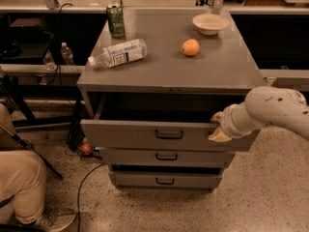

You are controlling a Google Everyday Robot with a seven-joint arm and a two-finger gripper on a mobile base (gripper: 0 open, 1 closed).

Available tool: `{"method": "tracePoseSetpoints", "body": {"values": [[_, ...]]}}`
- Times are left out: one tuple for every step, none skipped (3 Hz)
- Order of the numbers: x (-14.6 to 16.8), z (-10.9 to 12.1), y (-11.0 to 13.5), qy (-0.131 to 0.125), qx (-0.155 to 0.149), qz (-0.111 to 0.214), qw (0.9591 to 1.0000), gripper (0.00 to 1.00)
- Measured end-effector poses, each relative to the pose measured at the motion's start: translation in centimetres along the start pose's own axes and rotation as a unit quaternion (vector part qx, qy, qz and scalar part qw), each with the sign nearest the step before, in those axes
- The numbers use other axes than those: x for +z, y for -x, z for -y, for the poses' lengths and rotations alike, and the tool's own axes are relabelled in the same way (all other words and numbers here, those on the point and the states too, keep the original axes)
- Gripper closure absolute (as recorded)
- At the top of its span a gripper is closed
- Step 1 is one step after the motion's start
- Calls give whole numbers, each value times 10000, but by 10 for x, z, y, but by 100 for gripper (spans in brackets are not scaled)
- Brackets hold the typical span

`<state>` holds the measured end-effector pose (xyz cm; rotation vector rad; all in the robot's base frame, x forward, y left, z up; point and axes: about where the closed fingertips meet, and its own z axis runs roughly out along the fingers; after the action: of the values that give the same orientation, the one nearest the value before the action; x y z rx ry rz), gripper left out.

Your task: Open top drawer

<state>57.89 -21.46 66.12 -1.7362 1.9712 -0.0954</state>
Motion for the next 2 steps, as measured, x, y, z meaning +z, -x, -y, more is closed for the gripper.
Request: {"method": "tracePoseSetpoints", "body": {"values": [[0,0,0,0,0,0,10000,100],[-1,-12,-6,104,-52,-89,9999,100]]}}
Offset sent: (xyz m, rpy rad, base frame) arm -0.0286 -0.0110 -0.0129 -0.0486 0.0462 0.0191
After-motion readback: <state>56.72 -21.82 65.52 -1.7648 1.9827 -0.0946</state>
